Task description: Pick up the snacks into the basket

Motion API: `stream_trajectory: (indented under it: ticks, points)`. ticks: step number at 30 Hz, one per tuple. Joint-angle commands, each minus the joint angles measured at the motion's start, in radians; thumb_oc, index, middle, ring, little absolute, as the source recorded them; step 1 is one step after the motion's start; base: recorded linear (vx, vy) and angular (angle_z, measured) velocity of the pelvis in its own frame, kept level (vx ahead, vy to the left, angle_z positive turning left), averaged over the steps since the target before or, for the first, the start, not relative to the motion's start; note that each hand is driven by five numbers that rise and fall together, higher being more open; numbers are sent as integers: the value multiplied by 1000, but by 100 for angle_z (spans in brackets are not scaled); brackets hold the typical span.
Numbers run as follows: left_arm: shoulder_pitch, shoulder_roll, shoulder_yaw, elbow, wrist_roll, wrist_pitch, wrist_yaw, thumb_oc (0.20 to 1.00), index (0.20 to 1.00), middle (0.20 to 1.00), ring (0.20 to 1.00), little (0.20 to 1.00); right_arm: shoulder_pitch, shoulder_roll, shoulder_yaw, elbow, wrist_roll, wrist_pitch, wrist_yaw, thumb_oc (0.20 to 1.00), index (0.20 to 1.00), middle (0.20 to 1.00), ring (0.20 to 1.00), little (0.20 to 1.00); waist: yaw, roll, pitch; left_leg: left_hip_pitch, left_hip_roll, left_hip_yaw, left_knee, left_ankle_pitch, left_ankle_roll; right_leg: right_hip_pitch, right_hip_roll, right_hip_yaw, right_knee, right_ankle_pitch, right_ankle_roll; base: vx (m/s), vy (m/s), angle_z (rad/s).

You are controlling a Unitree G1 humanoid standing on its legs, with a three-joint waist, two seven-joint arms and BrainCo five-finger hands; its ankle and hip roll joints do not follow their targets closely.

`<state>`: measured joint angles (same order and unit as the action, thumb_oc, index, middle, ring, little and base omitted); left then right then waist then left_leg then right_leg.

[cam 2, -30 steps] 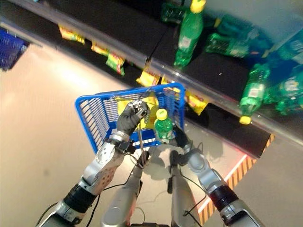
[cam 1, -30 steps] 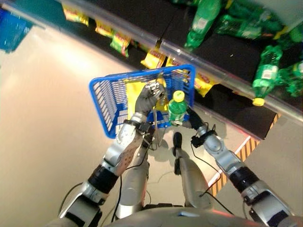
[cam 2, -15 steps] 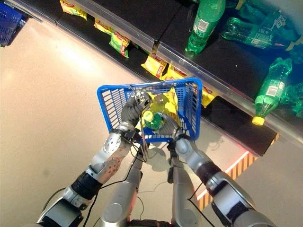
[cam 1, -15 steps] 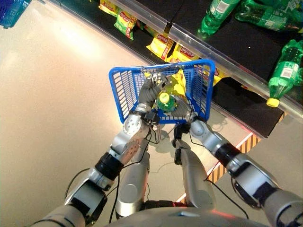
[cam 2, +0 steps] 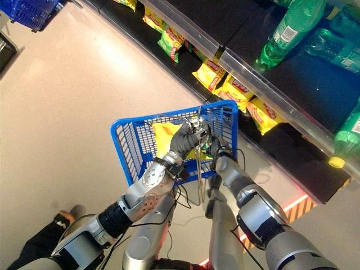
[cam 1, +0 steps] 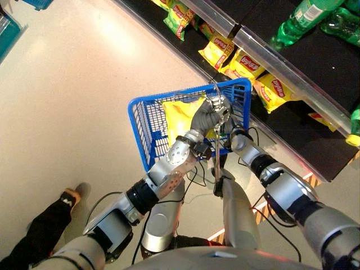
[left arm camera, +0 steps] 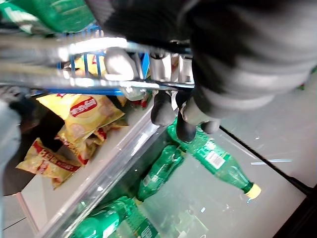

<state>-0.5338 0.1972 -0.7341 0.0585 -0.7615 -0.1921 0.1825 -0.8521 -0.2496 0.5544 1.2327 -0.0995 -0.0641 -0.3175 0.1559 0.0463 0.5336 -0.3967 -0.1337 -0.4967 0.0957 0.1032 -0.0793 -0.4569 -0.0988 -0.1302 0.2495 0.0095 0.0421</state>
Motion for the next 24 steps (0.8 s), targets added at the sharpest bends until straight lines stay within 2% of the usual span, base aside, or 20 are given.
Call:
stream_trajectory:
  ticks: [1, 14, 15, 16, 20, 24]
  points:
    - [-150, -105, 18, -265, 9, -87, -81, 200, 200, 200, 200, 200, -99, -19, -31, -28, 62, -28, -26, 200, 200, 200, 200, 200, -4, 38, -14, 48, -89, 42, 1, -64, 64, 17, -14, 30, -39, -22, 70, -4, 2, 5]
    - [-154, -100, 18, -278, 9, -79, -77, 200, 200, 200, 200, 200, -123, -10, -14, 5, 54, -8, -14, 200, 200, 200, 200, 200, -3, 38, -14, 49, -90, 45, -1, -66, 68, 16, -16, 30, -43, -19, 69, -1, 0, 0]
    - [-153, -100, 20, -277, 11, -80, -77, 200, 200, 200, 200, 200, -120, -10, -13, 6, 54, -8, -9, 344, 344, 344, 344, 344, -3, 38, -14, 49, -90, 46, -1, -66, 68, 16, -17, 30, -43, -19, 69, 0, 0, 0]
    - [-145, -99, 24, -271, 15, -79, -76, 200, 200, 200, 200, 200, -115, -5, -9, 3, 64, -10, 4, 1000, 1000, 1000, 1000, 1000, -6, 37, -14, 56, -88, 49, 0, -69, 67, 22, -16, 30, -42, -24, 68, 0, 0, 0]
    - [-128, -85, 51, -260, 33, -80, -69, 200, 200, 200, 200, 200, -83, 6, -27, -52, 116, -28, 2, 1000, 1000, 1000, 1000, 1000, -11, 27, -14, 66, -86, 53, -3, -66, 67, 33, -14, 36, -49, -19, 69, 0, 0, 0]
    - [-52, -36, 177, -197, 118, -78, -9, 200, 200, 200, 200, 200, 89, -4, -55, -418, 136, -61, -1, 1000, 1000, 1000, 1000, 1000, -38, -22, -18, 101, -70, 69, -11, -69, 68, 67, -4, 50, -59, -20, 67, 40, 10, -1]
